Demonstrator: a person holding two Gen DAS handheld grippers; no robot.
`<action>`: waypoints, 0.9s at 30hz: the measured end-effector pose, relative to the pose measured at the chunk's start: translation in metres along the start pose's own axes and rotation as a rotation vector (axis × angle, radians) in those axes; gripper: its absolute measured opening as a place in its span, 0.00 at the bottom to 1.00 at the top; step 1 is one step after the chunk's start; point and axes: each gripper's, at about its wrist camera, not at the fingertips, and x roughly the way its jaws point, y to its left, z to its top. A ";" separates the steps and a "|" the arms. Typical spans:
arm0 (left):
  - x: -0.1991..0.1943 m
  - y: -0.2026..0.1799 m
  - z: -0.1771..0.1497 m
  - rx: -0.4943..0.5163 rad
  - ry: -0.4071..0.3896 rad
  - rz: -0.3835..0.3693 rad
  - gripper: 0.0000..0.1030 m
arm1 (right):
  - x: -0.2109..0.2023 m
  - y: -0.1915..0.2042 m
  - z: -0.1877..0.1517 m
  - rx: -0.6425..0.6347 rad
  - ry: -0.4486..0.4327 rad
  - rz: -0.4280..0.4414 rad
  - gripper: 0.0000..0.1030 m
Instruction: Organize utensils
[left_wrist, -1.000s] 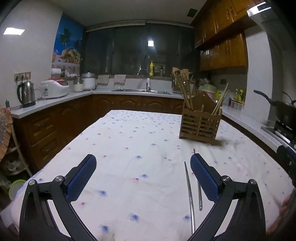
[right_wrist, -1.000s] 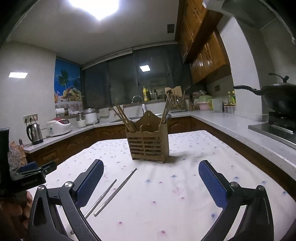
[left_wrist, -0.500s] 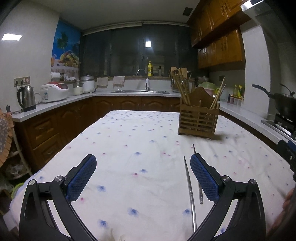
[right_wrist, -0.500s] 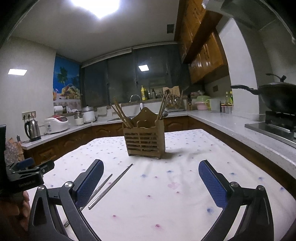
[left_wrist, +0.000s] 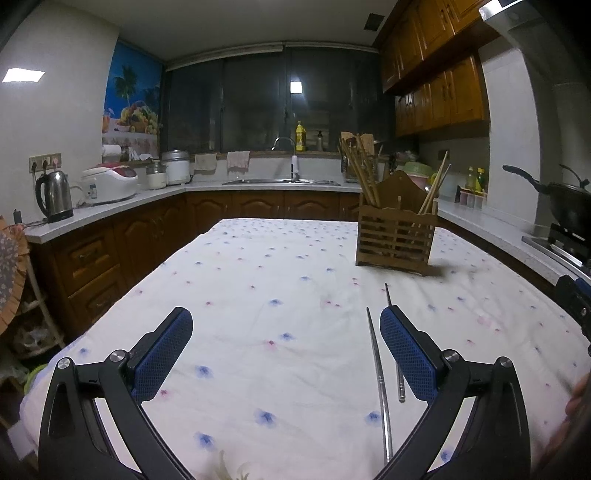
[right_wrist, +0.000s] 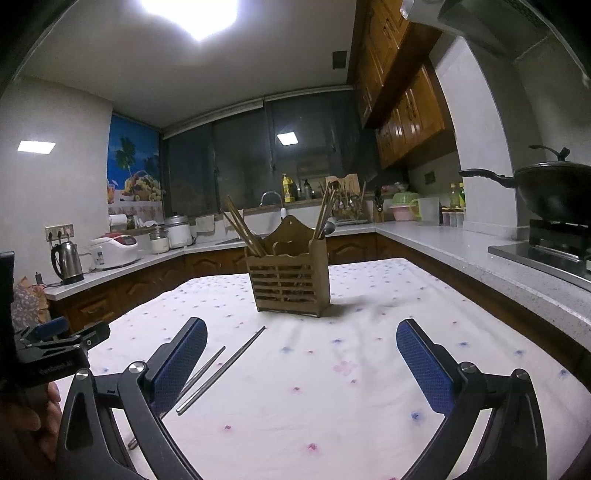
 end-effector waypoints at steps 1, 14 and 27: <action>0.000 0.000 0.000 0.000 0.000 -0.001 1.00 | 0.000 0.000 0.000 0.001 0.000 0.002 1.00; -0.003 0.000 0.001 0.000 -0.004 -0.009 1.00 | -0.001 0.007 0.001 -0.001 -0.009 0.019 1.00; -0.003 0.000 0.001 0.006 -0.002 -0.005 1.00 | -0.001 0.007 0.002 0.002 -0.014 0.025 1.00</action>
